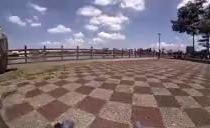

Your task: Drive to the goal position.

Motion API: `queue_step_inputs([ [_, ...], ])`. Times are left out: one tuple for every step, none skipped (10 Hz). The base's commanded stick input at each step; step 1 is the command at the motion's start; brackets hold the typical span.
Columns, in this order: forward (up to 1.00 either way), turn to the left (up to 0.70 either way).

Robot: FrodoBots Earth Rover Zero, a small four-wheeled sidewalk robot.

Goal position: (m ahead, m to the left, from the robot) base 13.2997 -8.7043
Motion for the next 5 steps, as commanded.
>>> queue_step_inputs([
  [0.70,0.00],
  [0.70,0.00],
  [0.70,0.00],
  [0.70,0.00],
  [0.70,0.00],
])
